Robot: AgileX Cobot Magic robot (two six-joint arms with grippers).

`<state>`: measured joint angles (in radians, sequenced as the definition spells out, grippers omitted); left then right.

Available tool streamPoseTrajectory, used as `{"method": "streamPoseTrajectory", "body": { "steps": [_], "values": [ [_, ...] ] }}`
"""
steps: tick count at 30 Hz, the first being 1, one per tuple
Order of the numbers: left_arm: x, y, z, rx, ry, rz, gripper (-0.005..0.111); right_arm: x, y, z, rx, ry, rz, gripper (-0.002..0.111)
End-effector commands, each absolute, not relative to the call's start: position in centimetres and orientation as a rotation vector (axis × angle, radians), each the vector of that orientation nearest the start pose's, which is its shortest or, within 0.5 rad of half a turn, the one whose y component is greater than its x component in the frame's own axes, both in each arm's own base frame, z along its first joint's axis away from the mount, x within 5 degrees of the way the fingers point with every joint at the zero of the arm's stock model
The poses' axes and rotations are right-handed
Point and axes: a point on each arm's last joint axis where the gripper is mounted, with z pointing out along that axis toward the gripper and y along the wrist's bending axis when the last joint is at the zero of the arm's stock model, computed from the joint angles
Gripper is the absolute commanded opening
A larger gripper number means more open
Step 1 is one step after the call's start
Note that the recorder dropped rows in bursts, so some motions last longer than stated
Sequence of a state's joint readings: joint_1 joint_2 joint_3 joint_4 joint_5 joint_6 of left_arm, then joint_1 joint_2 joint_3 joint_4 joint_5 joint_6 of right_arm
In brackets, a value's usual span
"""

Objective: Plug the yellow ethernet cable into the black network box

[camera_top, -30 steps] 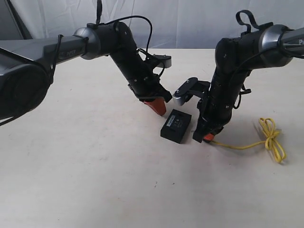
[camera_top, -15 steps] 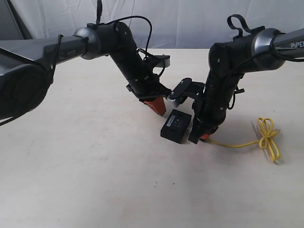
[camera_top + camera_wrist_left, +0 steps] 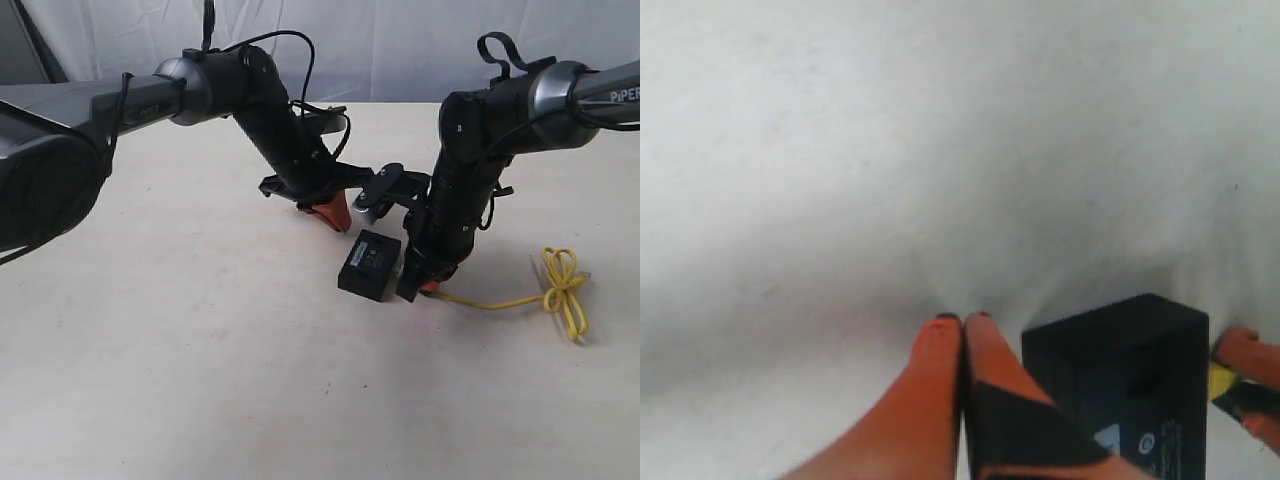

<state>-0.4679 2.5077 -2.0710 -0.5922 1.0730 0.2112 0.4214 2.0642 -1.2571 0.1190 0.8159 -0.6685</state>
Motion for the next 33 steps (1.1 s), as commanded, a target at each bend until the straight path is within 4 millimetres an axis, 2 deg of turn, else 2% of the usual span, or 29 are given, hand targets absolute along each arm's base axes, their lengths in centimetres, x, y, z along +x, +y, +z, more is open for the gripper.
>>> {"method": "streamPoseTrajectory", "body": {
  "steps": [1, 6, 11, 15, 19, 21, 26, 29, 33],
  "values": [
    [43.8, -27.3, 11.8, 0.486, 2.906, -0.863, 0.0, 34.3, 16.2, 11.5, -1.474, 2.672, 0.117, -0.001],
    [43.9, -27.2, 11.8, 0.324, 2.957, -0.876, 0.0, 34.4, 16.2, 11.5, -1.489, 2.655, 0.113, -0.001],
    [43.5, -26.8, 11.6, 0.364, 3.014, -0.822, 0.0, 34.4, 16.0, 11.5, -1.517, 2.65, 0.088, -0.001],
    [44.1, -24.9, 12.3, 0.395, 3.024, -0.701, 0.0, 34.1, 15.9, 11.4, -1.534, 2.67, 0.092, -0.001],
    [44.1, -23.4, 13.0, 0.401, 3.085, -0.724, 0.0, 34.1, 15.8, 11.4, -1.552, 2.677, 0.083, -0.001],
    [43.9, -23.7, 12.9, 0.445, 3.078, -0.731, 0.0, 33.8, 16.0, 11.7, -1.521, 2.7, 0.13, -0.001],
    [42.7, -25.3, 12.7, 0.455, 3.071, -0.946, 0.0, 33.3, 16.1, 12.2, -1.541, 2.73, 0.156, -0.001],
    [42.3, -25.6, 12.3, 0.486, 3.086, -0.911, 0.0, 32.8, 17.5, 12.1, -1.583, 2.679, 0.148, -0.001],
    [41.4, -25.6, 11.1, 0.439, 3.143, -0.964, 0.0, 32.8, 18.0, 12.1, -1.583, 2.659, 0.146, -0.001]
  ]
}}
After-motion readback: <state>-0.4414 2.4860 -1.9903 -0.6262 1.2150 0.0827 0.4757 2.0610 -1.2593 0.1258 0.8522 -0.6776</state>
